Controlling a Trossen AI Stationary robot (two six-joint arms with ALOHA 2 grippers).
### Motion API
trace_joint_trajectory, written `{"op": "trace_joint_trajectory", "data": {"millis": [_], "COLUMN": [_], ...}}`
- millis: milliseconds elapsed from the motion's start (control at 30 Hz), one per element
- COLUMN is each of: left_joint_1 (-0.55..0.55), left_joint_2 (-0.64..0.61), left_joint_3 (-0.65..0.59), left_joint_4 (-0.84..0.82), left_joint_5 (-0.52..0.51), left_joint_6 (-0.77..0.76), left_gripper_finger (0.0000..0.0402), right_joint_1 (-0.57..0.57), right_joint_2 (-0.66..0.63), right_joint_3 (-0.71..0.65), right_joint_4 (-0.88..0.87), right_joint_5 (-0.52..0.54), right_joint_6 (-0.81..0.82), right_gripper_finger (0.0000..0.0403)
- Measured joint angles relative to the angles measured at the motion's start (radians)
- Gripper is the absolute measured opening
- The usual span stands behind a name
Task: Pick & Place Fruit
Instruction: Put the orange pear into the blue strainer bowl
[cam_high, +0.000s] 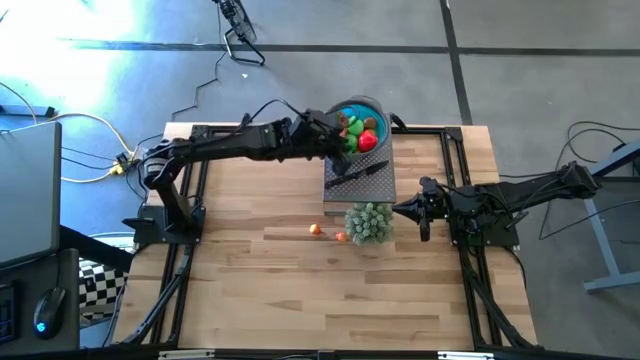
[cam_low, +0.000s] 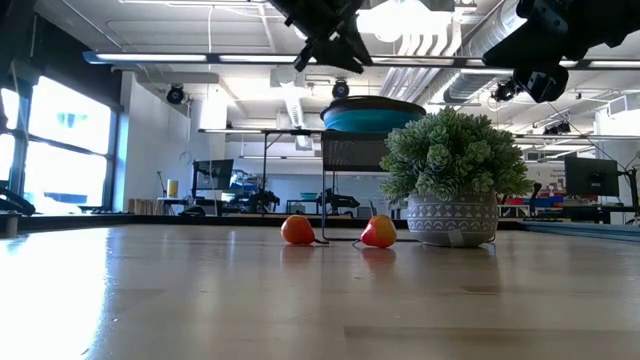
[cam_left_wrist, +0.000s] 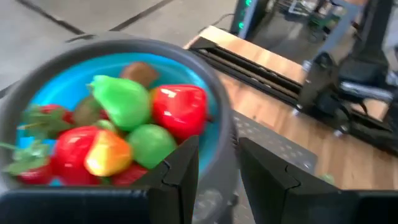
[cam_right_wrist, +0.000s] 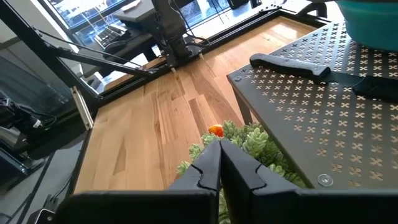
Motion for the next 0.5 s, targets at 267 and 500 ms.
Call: {"op": "trace_joint_trajectory", "data": {"millis": [267,500], "left_joint_1": [-0.063,-0.16], "left_joint_2": [-0.054,-0.1], "left_joint_3": [0.001,-0.001], "left_joint_4": [-0.12,-0.298], "left_joint_5": [0.123,0.134], "left_joint_6": [0.038,0.021], "left_gripper_finger": [0.0109,0.0109], "right_joint_1": [0.0,0.0], "right_joint_2": [0.0,0.0], "right_joint_3": [0.0,0.0], "right_joint_4": [0.0,0.0], "right_joint_5": [0.0,0.0], "right_joint_6": [0.004,0.001], "right_gripper_finger": [0.0002,0.0002]}}
